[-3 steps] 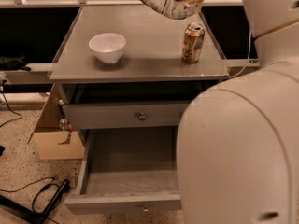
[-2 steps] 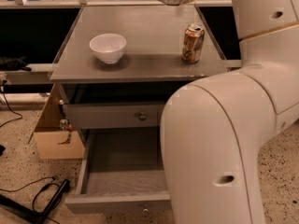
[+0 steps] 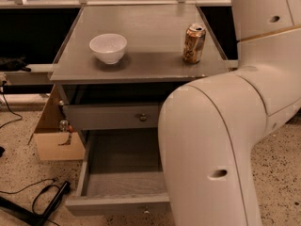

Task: Pick brown chip bag from middle drawer and place on counter

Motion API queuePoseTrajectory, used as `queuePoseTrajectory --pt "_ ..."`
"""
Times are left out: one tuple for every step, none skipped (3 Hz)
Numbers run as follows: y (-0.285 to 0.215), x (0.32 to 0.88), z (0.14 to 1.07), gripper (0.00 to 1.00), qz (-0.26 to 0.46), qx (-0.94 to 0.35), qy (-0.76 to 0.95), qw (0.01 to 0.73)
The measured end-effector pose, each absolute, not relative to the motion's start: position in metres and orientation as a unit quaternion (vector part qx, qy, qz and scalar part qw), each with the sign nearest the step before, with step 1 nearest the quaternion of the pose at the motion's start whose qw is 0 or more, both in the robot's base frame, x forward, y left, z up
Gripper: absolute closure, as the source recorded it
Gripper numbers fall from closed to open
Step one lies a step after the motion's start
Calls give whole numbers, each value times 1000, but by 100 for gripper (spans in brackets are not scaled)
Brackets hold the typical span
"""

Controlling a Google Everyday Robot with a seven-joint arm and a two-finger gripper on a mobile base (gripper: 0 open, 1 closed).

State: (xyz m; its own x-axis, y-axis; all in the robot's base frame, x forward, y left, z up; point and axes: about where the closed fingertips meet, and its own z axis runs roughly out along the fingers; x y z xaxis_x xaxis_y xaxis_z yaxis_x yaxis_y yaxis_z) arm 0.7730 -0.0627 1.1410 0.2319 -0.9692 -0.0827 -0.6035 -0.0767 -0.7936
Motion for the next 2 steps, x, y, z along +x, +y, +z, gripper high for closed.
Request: queuePoseTrajectory --pt "-58 780 1138 100 -247 -692 563 378" --pt "-32 810 1118 100 -247 -714 518 401"
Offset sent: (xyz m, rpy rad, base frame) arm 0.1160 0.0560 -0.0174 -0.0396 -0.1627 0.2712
